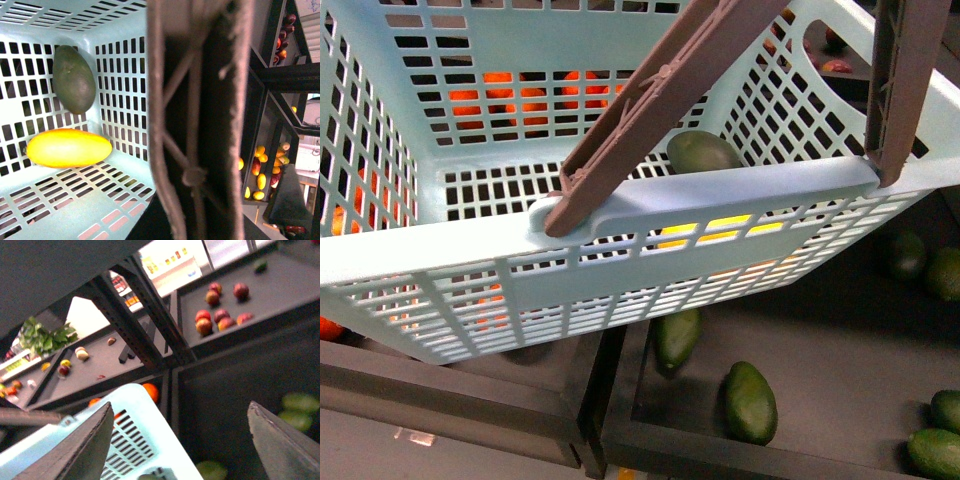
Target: Pick mango and avocado into basket
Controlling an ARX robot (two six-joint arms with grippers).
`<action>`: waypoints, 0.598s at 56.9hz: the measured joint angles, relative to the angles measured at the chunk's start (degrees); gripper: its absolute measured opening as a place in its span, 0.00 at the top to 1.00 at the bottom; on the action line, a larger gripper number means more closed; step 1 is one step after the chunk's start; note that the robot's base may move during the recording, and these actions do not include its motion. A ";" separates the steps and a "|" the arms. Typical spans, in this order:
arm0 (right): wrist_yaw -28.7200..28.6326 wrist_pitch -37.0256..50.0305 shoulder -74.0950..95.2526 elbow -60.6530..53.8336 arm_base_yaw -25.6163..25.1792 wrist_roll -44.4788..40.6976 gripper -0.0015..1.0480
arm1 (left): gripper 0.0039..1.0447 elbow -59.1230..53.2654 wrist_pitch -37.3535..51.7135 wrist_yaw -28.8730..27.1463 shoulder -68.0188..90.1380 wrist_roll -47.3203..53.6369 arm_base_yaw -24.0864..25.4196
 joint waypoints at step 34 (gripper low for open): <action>-9.05 12.15 -19.39 -26.32 -7.78 -30.01 0.98 | 0.95 0.00 0.00 0.24 0.02 -0.02 -0.04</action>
